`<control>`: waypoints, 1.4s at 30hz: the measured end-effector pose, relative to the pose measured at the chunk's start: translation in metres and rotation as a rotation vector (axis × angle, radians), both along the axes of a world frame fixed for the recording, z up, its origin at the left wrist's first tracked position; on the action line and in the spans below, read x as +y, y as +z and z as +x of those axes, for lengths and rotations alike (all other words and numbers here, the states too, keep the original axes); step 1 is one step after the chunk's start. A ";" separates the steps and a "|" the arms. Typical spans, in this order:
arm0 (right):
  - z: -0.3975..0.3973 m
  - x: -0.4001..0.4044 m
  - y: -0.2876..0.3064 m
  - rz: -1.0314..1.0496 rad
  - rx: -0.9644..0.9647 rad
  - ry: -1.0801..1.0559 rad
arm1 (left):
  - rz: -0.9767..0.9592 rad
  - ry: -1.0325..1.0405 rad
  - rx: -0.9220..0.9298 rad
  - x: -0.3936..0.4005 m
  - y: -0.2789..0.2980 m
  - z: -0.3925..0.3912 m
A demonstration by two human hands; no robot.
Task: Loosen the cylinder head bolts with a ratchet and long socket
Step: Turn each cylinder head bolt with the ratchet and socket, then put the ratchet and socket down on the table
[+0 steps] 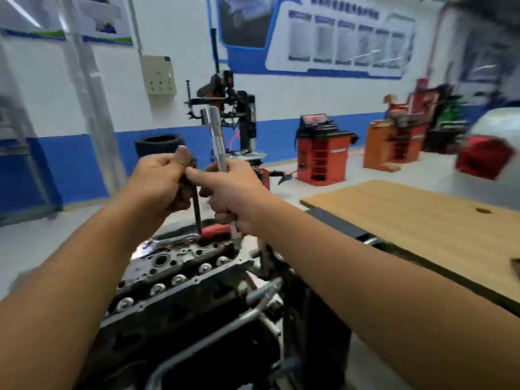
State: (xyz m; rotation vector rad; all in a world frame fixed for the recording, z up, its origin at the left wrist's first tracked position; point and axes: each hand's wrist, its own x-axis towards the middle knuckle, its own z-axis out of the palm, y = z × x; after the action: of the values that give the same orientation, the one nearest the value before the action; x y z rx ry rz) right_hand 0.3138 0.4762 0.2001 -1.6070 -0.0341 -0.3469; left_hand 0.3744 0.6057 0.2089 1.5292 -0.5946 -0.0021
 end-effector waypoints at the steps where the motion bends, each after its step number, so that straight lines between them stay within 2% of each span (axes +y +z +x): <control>1: -0.015 -0.024 -0.005 -0.083 0.003 -0.098 | -0.037 -0.064 0.038 -0.032 -0.003 -0.014; 4: -0.074 -0.097 -0.022 -0.247 0.052 -0.438 | -0.015 -0.199 0.074 -0.129 -0.016 -0.068; 6: -0.117 -0.149 -0.029 -0.273 0.075 -0.599 | -0.010 -0.277 0.087 -0.188 -0.024 -0.110; 11: -0.234 -0.290 -0.050 -0.011 0.192 -0.927 | 0.213 -0.490 0.081 -0.308 -0.051 -0.207; 14: -0.301 -0.368 -0.077 -0.009 0.371 -1.168 | 0.357 -0.632 0.131 -0.359 -0.083 -0.249; 16: -0.334 -0.412 -0.100 0.030 0.445 -1.247 | 0.441 -0.671 0.139 -0.389 -0.110 -0.265; 20: -0.361 -0.473 -0.145 0.170 0.537 -1.295 | 0.527 -0.664 0.219 -0.428 -0.157 -0.280; 25: -0.357 -0.506 -0.174 0.274 0.632 -1.253 | 0.536 -0.589 0.287 -0.472 -0.186 -0.281; 29: -0.364 -0.516 -0.191 0.388 0.677 -1.204 | 0.589 -0.608 0.156 -0.499 -0.196 -0.284; 39: -0.381 -0.511 -0.198 0.560 0.725 -1.138 | 0.574 -0.624 0.270 -0.510 -0.217 -0.280; 42: -0.379 -0.509 -0.196 0.678 0.673 -1.086 | 0.556 -0.638 0.283 -0.505 -0.219 -0.278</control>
State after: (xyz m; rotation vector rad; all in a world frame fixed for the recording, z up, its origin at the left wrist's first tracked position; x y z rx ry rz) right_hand -0.0656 -0.0330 0.0043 -0.8615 1.3616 -0.5394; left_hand 0.0968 0.1007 -0.0098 1.7573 -0.8729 -0.9209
